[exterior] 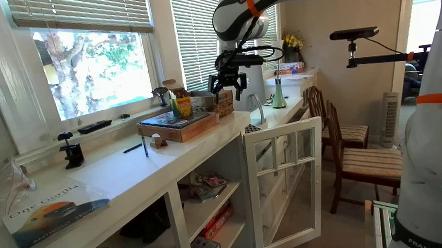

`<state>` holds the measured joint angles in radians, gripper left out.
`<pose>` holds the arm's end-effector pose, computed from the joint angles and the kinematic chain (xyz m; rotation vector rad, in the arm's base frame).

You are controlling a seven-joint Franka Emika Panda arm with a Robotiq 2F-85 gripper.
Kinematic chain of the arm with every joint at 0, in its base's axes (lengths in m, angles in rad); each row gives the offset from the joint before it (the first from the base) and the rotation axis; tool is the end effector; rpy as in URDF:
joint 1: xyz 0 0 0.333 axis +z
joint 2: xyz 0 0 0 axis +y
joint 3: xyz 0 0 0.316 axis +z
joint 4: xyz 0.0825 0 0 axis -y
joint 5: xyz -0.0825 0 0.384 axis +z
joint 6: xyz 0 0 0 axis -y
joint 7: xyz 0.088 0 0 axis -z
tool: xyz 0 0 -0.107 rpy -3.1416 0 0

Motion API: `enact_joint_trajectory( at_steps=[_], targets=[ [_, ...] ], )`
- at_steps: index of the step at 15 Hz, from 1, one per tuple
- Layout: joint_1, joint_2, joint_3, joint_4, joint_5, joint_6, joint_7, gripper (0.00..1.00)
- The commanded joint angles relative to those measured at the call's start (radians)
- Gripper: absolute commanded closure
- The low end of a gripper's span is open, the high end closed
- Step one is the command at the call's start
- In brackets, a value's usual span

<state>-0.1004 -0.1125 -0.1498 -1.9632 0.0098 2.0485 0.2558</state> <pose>0.5283 -0.1375 0.5411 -2.9998 0.7826 -0.3055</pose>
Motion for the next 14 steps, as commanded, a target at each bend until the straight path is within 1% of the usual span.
enact_joint_trajectory(
  at_steps=[1, 4, 6, 7, 14],
  targets=[
    [-0.009, 0.027, 0.015, -0.006, 0.018, 0.136, 0.009, 0.0],
    [-0.006, 0.037, 0.022, -0.018, 0.013, 0.229, 0.005, 0.0],
    [-0.006, 0.039, 0.027, -0.021, 0.014, 0.262, 0.013, 0.0],
    [-0.009, 0.039, 0.026, -0.003, 0.002, 0.219, 0.0, 0.0],
    [-0.008, 0.041, 0.027, -0.003, 0.003, 0.238, 0.0, 0.0]
  ],
)
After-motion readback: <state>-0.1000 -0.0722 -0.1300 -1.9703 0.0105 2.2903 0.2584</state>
